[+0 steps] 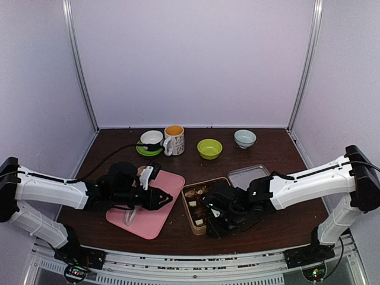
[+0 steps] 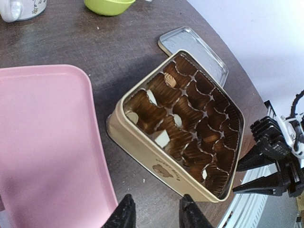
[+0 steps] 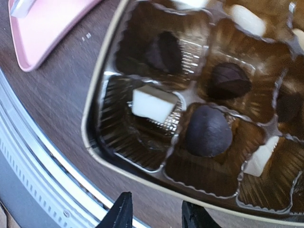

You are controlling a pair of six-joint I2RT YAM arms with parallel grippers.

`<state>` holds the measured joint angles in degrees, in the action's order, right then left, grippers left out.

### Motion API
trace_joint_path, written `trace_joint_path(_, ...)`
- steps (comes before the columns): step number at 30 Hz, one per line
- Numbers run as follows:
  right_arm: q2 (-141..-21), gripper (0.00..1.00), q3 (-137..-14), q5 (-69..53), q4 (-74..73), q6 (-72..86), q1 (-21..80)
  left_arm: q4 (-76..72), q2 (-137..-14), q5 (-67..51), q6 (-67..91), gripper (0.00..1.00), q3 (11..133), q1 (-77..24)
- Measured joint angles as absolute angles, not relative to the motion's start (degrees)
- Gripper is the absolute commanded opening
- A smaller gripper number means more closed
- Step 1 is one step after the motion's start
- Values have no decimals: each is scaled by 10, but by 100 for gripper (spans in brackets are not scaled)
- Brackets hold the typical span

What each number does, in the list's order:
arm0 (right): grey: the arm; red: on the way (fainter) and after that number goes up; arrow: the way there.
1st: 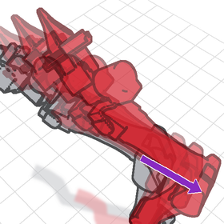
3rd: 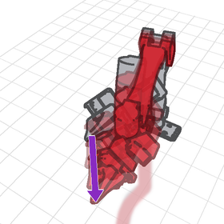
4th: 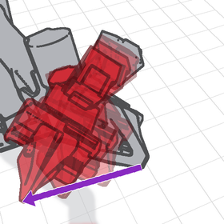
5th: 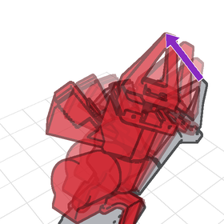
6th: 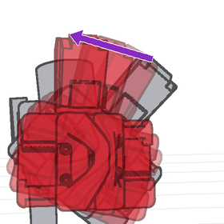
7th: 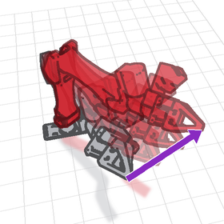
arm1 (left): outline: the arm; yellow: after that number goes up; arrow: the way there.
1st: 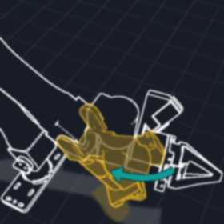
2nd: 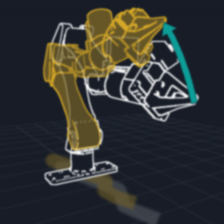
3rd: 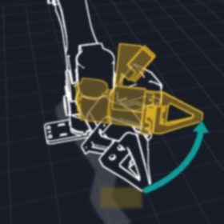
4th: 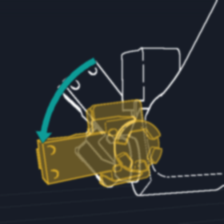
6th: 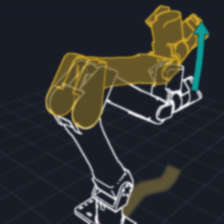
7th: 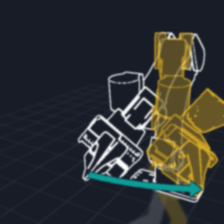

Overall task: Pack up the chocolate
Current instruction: Move the packing box to the center of the board, then pick up the box lid from the center of the board.

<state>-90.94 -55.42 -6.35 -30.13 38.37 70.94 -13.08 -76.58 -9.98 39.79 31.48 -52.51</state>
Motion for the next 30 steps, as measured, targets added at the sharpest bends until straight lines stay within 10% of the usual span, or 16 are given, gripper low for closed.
trace_joint_path(10,-885,46,-593,-47,-297,301,697,-97,-726,-64,393,43,313,-522)
trace_joint_path(30,-852,33,-586,20,-380,236,458,-74,-671,-39,366,50,303,-522)
